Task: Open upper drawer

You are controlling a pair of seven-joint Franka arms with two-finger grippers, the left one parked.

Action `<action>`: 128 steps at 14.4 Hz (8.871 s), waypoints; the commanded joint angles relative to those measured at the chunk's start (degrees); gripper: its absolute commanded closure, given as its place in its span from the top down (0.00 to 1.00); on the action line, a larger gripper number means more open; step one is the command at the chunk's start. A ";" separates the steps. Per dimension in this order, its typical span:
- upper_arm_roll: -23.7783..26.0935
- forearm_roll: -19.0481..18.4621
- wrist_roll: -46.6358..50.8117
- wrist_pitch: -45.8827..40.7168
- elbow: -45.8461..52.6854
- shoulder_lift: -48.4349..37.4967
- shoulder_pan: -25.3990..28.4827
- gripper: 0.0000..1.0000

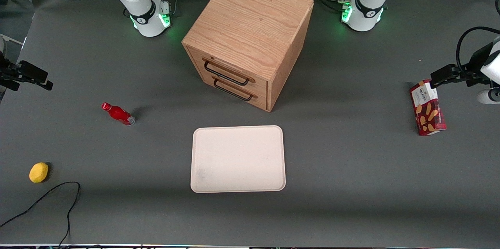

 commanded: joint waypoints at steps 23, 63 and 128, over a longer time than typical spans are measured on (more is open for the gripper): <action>0.11 0.82 0.12 0.31 1.78 2.66 3.76 1.00; 0.37 4.24 -19.38 6.29 2.84 11.02 38.13 1.00; 4.15 10.67 -29.15 29.77 -16.77 15.59 37.26 1.00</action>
